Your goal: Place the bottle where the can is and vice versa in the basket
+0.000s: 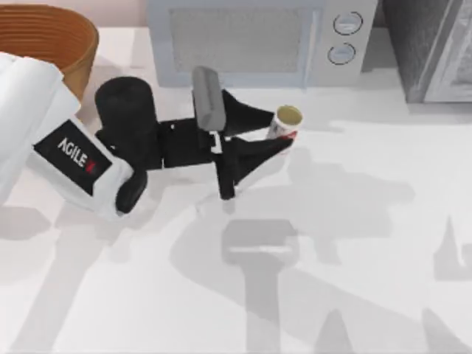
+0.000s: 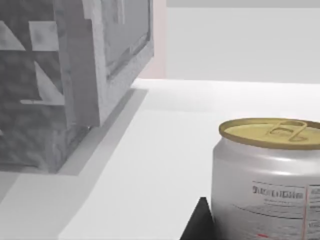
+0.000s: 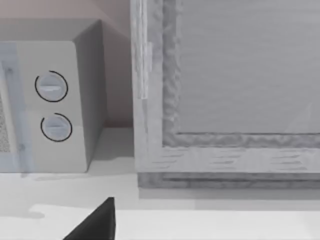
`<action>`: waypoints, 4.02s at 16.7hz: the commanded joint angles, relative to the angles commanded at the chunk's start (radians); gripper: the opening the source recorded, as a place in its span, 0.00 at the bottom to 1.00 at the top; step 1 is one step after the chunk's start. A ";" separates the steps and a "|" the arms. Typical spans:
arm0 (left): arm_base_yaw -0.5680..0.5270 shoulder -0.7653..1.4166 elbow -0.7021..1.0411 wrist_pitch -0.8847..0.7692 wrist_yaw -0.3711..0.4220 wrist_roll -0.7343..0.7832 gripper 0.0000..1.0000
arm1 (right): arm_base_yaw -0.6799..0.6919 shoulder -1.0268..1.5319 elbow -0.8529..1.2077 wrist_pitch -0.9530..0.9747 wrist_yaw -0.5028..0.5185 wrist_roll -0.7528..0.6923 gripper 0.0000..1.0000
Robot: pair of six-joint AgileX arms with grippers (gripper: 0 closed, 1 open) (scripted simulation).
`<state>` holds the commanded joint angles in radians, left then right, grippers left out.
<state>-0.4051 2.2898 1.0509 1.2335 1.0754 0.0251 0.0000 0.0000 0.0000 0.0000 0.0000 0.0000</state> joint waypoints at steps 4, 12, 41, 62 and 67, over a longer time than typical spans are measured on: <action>-0.025 0.196 0.082 0.103 0.087 -0.001 0.00 | 0.000 0.000 0.000 0.000 0.000 0.000 1.00; -0.030 0.247 0.102 0.130 0.109 -0.002 0.00 | 0.000 0.000 0.000 0.000 0.000 0.000 1.00; 0.059 0.030 -0.028 -0.043 -0.041 -0.007 1.00 | 0.000 0.000 0.000 0.000 0.000 0.000 1.00; 0.401 -2.200 -1.001 -1.183 -1.029 -0.022 1.00 | 0.000 0.000 0.000 0.000 0.000 0.000 1.00; 0.405 -2.290 -1.051 -1.233 -1.075 -0.025 1.00 | 0.000 0.000 0.000 0.000 0.000 0.000 1.00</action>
<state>0.0000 0.0000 0.0000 0.0000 0.0000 0.0000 0.0000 0.0000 0.0000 0.0000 0.0000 0.0000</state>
